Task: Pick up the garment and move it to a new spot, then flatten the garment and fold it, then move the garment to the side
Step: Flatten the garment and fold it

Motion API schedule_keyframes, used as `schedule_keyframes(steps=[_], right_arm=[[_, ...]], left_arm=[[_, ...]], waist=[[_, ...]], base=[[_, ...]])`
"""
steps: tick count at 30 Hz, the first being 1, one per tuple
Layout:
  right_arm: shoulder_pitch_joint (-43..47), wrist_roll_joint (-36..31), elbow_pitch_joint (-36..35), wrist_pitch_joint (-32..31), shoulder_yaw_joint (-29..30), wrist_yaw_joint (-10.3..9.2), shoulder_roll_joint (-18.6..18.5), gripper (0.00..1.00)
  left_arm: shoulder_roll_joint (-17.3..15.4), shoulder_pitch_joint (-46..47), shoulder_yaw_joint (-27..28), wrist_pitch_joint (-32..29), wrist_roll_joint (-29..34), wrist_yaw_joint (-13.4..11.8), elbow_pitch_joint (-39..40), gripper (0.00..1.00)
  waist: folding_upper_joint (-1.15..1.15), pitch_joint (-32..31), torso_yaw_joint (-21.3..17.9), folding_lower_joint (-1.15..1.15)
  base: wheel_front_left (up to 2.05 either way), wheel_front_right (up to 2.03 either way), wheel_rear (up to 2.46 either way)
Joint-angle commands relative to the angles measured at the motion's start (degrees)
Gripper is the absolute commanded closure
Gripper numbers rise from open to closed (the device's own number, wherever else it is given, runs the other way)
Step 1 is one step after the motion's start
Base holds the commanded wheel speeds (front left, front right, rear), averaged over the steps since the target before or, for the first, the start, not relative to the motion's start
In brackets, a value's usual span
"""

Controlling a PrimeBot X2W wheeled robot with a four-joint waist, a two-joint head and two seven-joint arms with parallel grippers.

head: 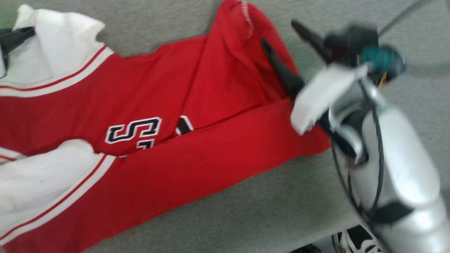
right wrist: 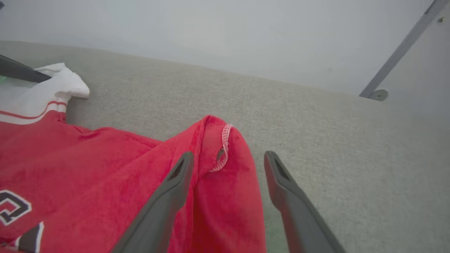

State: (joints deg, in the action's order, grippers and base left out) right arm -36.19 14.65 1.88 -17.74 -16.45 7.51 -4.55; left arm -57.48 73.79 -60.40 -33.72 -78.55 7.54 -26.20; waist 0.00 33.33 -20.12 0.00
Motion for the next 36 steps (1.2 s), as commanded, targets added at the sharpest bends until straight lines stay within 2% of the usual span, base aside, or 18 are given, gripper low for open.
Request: schedule_keyframes(steps=[1, 7, 14, 15, 17, 23, 30, 33, 36], right_arm=[[-3.92, 0.9, 2.65, -3.74, 0.42, -0.06, -0.6, 0.0], [-15.29, 4.5, 13.17, -17.43, 0.02, -0.05, -1.5, 0.0], [-21.03, 6.56, 20.02, -23.95, -2.88, -0.05, -1.48, 0.0], [-21.14, 7.05, 20.46, -24.33, -3.52, -0.04, -1.51, 0.5], [-21.49, 8.06, 20.73, -23.7, -3.5, -0.04, -1.65, 0.98], [-21.7, 8.72, 20.02, -20.99, -2.95, -0.05, -3.13, 1.0], [-19.01, 9.91, 17.09, -17.95, -1.15, -0.05, -6.27, 1.0], [-16.29, 10.89, 14.32, -18.37, -0.13, -0.05, -8.13, 1.0], [-12.42, 11.88, 10.61, -19.69, 0.66, -0.05, -10.76, 1.0]], left_arm=[[0.97, 0.39, -0.94, 0.3, -0.05, -0.12, 0.54, 1.0], [2.65, 2.6, -2.49, 1.62, -0.08, -0.12, 2.13, 1.0], [3.3, 3.85, -4.66, 3.09, -0.85, -0.12, 3.62, 1.0], [3.32, 4.08, -4.95, 3.29, -1.03, -0.12, 3.72, 1.0], [3.41, 4.48, -5.43, 3.98, -1.36, -0.12, 3.89, 1.0], [3.99, 4.98, -5.52, 7.08, -2.56, -0.12, 4.69, 1.0], [5.4, 4.27, -4.27, 15.2, -5.97, -0.12, 8.95, 1.0], [4.69, 1.88, -3.89, 19.17, -7.41, -0.12, 13.03, 1.0], [2.32, -1.58, -4.24, 23.42, -8.22, -0.12, 17.73, 1.0]], waist=[[0.0, 0.85, 1.75, 0.0], [0.0, 2.49, 4.71, 0.0], [0.0, 3.58, 6.19, 0.0], [0.0, 3.65, 6.32, 0.0], [0.0, 3.71, 6.55, 0.0], [0.0, 2.48, 7.38, 0.0], [0.0, -2.26, 10.8, 0.0], [0.0, -4.54, 12.96, 0.0], [0.0, -6.54, 14.84, 0.0]], base=[[0.0, 0.0, 0.0], [0.0, 0.0, 0.0], [0.0, 0.0, 0.0], [0.0, 0.0, 0.0], [0.0, 0.0, 0.0], [0.0, 0.0, 0.0], [0.0, 0.0, 0.0], [0.0, 0.0, 0.0], [0.0, 0.0, 0.0]])
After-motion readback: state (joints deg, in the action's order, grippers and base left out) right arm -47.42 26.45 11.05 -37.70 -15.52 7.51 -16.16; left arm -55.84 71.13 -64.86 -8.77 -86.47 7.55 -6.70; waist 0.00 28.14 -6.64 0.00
